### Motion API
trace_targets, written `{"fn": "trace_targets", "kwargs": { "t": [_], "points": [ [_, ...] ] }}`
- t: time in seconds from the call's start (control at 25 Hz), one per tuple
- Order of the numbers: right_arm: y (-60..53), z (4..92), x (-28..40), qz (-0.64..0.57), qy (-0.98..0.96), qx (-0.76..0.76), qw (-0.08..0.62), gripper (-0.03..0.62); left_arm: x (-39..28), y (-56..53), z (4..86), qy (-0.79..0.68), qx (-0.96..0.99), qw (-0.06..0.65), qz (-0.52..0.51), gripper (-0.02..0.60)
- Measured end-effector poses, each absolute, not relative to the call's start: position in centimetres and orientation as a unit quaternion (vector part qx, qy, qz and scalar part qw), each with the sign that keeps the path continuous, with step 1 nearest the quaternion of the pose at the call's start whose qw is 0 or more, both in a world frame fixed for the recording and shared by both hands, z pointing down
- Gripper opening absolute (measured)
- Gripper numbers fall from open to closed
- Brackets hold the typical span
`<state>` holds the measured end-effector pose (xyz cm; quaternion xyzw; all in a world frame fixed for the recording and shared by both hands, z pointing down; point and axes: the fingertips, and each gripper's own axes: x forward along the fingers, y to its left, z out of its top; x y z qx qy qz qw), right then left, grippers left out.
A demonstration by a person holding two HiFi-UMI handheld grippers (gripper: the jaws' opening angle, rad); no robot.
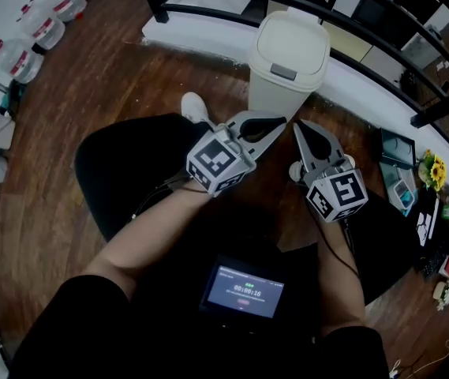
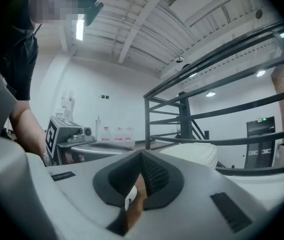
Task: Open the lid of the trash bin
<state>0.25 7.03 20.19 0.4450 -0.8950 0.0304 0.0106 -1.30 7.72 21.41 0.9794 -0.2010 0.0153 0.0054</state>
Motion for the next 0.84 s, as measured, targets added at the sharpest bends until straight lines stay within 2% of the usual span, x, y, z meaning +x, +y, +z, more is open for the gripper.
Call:
{"fn": "trace_targets", "kwargs": {
  "t": [0.84],
  "points": [
    [8.4,20.7,-0.2,0.029,-0.895,0.445,0.009,0.009,-1.9,7.2,21.9,-0.228,0.973,0.022,-0.001,0.018]
  ]
}}
